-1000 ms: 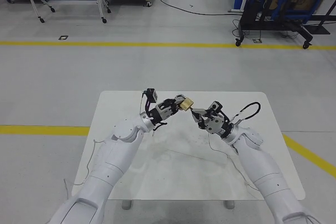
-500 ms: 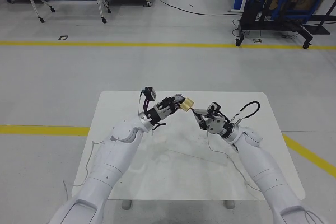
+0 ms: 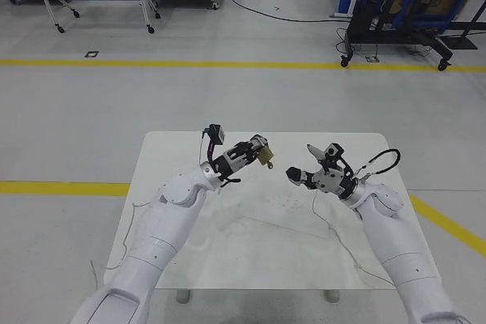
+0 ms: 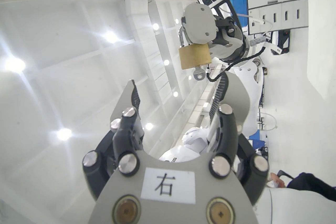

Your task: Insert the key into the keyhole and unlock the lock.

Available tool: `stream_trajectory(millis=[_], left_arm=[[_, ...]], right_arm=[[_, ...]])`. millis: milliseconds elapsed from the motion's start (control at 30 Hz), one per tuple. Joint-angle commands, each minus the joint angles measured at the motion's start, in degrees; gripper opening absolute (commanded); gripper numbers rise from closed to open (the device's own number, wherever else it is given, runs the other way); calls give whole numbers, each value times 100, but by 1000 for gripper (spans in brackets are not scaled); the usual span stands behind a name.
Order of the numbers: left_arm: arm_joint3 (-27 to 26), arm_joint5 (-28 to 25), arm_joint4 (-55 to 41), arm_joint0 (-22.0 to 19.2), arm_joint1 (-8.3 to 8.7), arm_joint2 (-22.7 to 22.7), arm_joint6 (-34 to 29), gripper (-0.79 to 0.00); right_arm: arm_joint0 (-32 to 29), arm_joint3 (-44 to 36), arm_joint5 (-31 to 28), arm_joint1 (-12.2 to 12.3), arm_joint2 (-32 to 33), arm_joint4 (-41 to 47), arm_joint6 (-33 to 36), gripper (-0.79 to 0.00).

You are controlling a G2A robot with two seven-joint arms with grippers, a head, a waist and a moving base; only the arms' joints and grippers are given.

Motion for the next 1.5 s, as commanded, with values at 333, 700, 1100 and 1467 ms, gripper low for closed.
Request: stream_trajectory(millis=[333,700,1100,1467], left_arm=[[271,852,1879,-322,15,746,-474,-785],[801,1574,2902,-656,-148,1417,-129,-653],[1138,1788,2989,-888,-208,1422,-5,0],[630,434,2897,-737,125,257,1086,0]], right_arm=[[-1016,-1503,-167,266,1193,-1012,-941,0],[-1016,-1503,-167,266,1193,-1012,-941,0],[-1016,-1503,-167,266,1193,-1012,-941,0],[-1002,-1448,-349,260,1188,-1259,-1437,0]])
